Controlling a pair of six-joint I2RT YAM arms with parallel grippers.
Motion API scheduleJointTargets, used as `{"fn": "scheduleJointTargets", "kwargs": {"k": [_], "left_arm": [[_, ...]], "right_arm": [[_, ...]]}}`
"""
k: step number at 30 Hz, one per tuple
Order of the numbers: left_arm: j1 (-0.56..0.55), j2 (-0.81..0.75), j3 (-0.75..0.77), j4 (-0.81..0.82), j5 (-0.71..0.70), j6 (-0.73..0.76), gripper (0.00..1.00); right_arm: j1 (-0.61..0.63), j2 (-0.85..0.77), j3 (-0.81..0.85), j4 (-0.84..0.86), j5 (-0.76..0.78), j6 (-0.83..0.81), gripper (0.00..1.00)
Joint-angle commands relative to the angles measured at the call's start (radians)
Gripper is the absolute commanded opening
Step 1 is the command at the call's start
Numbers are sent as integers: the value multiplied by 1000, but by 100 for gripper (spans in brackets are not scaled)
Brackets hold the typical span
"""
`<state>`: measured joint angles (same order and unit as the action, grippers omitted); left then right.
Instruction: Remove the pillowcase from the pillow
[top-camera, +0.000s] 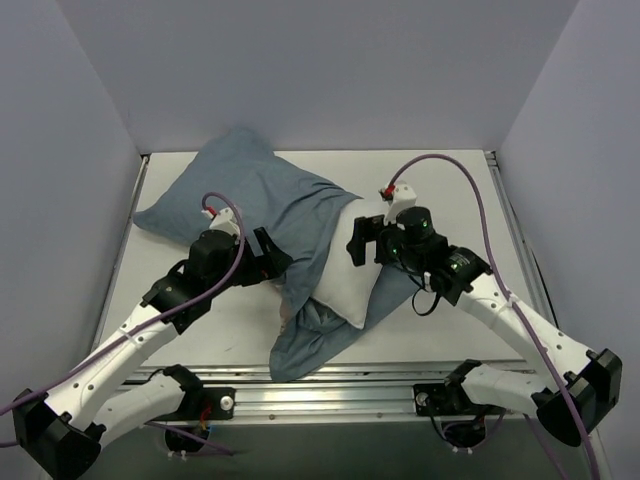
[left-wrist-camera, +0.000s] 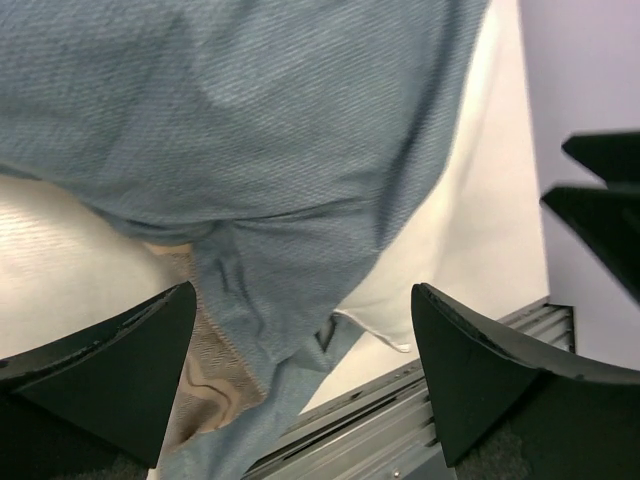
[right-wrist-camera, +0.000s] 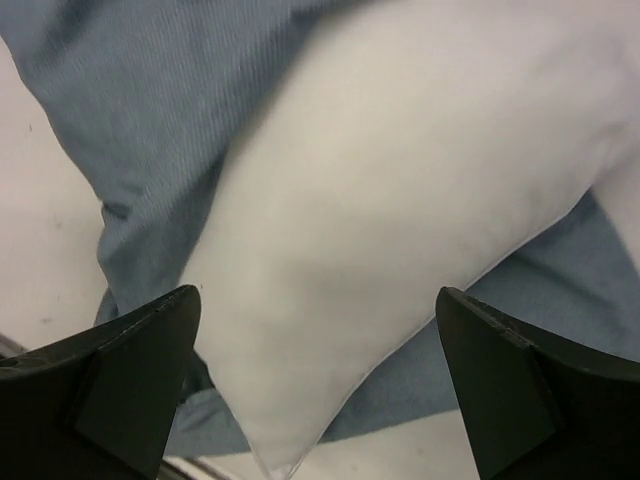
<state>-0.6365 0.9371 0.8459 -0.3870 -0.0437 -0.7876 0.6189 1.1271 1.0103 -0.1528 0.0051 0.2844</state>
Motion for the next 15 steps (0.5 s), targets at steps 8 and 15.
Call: {"fn": "scheduleJointTargets", "kwargs": {"k": [8, 15], "left_arm": [[8, 152, 22, 143, 102, 114, 97], [-81, 247, 33, 238, 101, 215, 97]], "right_arm": [[33, -61, -363, 329, -180, 320, 100], [33, 23, -479, 536, -232, 342, 98]]}}
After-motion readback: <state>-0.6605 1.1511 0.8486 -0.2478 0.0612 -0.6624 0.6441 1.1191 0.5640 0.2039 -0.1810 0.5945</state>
